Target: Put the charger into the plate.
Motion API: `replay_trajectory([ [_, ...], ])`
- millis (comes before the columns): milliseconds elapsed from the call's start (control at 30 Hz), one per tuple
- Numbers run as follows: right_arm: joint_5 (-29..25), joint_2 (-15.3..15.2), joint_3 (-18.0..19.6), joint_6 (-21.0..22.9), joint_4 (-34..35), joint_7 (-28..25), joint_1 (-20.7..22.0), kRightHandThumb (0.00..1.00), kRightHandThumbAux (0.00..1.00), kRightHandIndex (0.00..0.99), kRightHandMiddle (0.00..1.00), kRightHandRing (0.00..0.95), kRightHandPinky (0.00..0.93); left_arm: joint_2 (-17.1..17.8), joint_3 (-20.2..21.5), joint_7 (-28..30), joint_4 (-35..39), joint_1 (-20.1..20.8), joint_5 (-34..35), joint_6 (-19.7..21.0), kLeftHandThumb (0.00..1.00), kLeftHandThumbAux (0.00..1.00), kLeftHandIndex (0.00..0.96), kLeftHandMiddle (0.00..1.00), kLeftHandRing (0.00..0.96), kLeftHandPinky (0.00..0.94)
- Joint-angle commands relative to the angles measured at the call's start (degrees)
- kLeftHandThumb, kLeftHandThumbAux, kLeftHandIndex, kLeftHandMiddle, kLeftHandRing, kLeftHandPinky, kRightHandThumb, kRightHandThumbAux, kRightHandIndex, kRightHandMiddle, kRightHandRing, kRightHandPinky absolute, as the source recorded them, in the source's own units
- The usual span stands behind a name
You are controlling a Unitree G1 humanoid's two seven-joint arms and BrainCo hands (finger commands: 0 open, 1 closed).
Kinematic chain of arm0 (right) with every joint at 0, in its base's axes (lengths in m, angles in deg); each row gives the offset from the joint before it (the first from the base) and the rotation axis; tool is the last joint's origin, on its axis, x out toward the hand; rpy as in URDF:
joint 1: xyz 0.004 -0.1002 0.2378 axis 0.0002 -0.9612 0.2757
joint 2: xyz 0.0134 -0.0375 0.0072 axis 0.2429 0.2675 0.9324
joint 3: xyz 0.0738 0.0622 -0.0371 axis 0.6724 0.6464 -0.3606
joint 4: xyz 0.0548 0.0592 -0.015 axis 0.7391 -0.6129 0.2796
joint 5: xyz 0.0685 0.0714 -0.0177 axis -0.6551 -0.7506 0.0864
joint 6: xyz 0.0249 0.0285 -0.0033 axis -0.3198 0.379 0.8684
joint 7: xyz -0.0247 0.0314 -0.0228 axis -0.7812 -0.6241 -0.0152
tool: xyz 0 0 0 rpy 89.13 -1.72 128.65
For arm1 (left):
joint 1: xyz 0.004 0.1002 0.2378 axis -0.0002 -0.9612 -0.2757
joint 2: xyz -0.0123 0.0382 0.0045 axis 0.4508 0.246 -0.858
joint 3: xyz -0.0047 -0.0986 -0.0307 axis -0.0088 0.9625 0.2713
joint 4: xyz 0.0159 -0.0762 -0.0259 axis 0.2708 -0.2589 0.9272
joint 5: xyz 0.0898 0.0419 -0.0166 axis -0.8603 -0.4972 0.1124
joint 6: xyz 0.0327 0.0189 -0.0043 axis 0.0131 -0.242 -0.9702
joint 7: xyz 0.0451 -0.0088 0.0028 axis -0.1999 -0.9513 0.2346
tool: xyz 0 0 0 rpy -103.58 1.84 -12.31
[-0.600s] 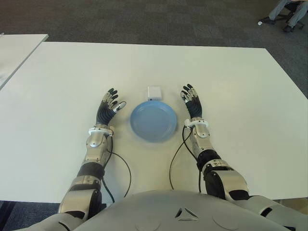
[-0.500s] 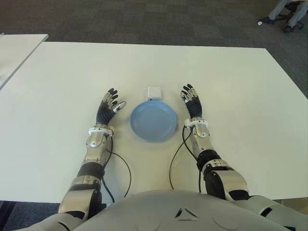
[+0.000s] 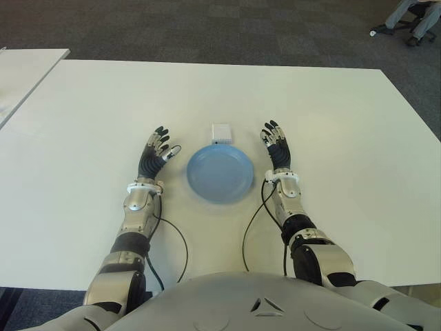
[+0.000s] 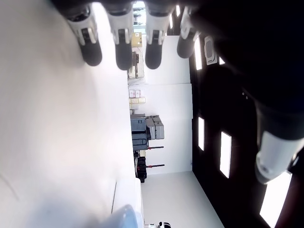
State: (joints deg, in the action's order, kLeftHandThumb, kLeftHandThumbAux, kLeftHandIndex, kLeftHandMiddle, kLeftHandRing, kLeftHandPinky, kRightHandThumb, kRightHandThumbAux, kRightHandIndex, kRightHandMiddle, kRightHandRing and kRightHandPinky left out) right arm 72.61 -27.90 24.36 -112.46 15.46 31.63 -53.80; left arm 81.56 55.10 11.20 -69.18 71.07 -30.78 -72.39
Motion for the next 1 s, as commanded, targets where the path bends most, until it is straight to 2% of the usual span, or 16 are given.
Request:
replay_trajectory([
  [33, -2.06, 0.19, 1.68, 3.14, -1.39, -0.74, -2.77, 0.0, 0.588, 0.103, 0.152, 0.128, 0.147, -0.71, -0.86, -0.29, -2.56, -2.14, -0.88, 1.99, 0.0, 0.627, 0.052, 0.126, 0.13, 0.152],
  [267, -2.94, 0.34, 2.58, 4.16, 1.8, -1.97, -3.04, 0.0, 0.603, 0.109, 0.158, 0.131, 0.142, -0.91, -0.71, -0.79, -2.36, -2.17, -1.12, 2.59, 0.0, 0.625, 0.053, 0.126, 0.129, 0.146],
  [400, -4.23, 0.3, 2.92, 7.02, 7.13, -2.73, -3.63, 0.0, 0.612, 0.111, 0.159, 0.132, 0.139, -1.06, -0.72, -0.89, -2.14, -2.23, -1.25, 2.92, 0.0, 0.623, 0.052, 0.127, 0.13, 0.146],
  [567, -5.06, 0.59, 2.17, 15.04, 19.44, -1.38, -4.83, 0.0, 0.622, 0.112, 0.156, 0.131, 0.141, -1.21, -0.63, -1.1, -1.78, -2.43, -1.27, 2.93, 0.0, 0.624, 0.053, 0.131, 0.133, 0.15],
  [733, -4.6, 1.24, 1.32, 21.69, 27.94, 1.14, -5.16, 0.0, 0.632, 0.115, 0.157, 0.132, 0.145, -1.38, -0.71, -1.5, -1.97, -2.36, -1.57, 2.85, 0.0, 0.623, 0.054, 0.129, 0.131, 0.144],
  [867, -3.52, 1.88, 0.55, 27.47, 35.54, 4.52, -3.7, 0.0, 0.644, 0.114, 0.162, 0.134, 0.141, -1.44, -0.7, -1.45, -2.17, -2.25, -1.58, 2.71, 0.0, 0.62, 0.058, 0.135, 0.135, 0.15],
  [1000, -2.6, 1.37, 0.66, 32.39, 40.09, 7.84, 0.56, 0.012, 0.659, 0.114, 0.174, 0.145, 0.156, -1.52, -0.62, -1.49, -2.56, -1.99, -1.61, 2.49, 0.0, 0.619, 0.062, 0.142, 0.142, 0.153],
])
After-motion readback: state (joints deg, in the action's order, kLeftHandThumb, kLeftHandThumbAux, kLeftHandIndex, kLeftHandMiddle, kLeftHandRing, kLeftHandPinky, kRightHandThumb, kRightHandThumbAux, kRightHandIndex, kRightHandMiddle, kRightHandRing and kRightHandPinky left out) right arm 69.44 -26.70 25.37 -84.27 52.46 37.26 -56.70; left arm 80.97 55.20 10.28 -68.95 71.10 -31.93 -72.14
